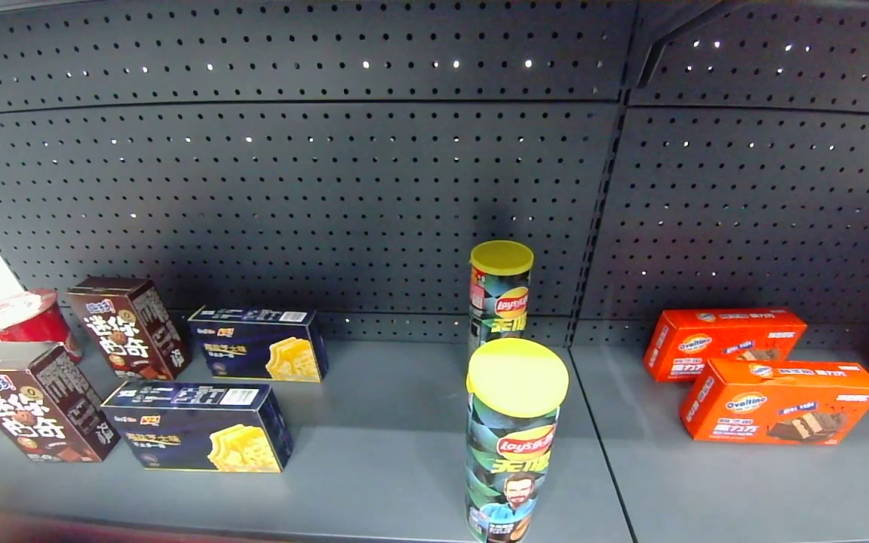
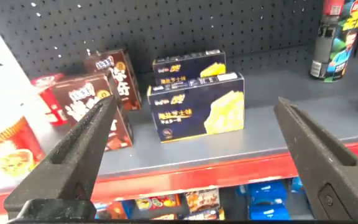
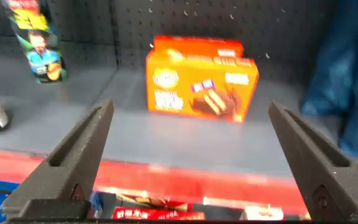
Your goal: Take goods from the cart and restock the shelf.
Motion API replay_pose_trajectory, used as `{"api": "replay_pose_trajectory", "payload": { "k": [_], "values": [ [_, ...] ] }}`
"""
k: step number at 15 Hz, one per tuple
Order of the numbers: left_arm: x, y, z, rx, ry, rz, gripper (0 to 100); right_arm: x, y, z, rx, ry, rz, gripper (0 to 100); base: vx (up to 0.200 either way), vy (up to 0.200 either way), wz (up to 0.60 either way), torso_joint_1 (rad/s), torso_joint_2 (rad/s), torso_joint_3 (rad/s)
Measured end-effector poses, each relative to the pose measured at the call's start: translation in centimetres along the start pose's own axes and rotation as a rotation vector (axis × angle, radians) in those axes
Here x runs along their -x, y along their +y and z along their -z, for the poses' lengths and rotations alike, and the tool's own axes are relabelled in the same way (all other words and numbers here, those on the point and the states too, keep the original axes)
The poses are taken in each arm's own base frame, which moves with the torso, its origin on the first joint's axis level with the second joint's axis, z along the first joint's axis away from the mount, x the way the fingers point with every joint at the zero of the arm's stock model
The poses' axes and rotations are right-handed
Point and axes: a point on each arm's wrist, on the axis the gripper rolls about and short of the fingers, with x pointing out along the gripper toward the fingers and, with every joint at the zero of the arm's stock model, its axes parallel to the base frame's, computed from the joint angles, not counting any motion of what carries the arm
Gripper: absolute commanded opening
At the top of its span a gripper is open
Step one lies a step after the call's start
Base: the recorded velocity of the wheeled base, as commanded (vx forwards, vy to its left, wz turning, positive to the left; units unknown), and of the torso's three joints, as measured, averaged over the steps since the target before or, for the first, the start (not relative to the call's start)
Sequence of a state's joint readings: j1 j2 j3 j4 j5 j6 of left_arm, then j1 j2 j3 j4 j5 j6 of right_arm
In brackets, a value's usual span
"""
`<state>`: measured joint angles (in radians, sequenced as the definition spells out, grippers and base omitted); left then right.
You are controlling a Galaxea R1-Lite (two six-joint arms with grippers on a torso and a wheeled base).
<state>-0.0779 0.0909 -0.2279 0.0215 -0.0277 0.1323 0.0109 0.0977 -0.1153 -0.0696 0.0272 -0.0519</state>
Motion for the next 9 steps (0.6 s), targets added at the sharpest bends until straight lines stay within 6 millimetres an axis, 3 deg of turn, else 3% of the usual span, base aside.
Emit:
{"api": "replay_pose_trajectory", "payload": {
  "k": [2,5,9],
  "values": [
    [-0.8,-0.3,2.5,0.004,-0.002,0.005,100,0.2,0.0,2.0,0.047,0.002,0.082,100,0.000,0.000,0.00,0.000,0.00,0.000],
    [-1.1,-0.8,5.3,0.053,0.120,0.048,100,0.3,0.0,3.3,0.072,0.034,0.102,100,0.000,0.000,0.00,0.000,0.00,0.000],
    [-1.1,-0.8,5.5,0.110,0.122,0.035,100,0.3,0.1,3.4,0.052,0.028,0.060,100,0.000,0.000,0.00,0.000,0.00,0.000]
  ]
}}
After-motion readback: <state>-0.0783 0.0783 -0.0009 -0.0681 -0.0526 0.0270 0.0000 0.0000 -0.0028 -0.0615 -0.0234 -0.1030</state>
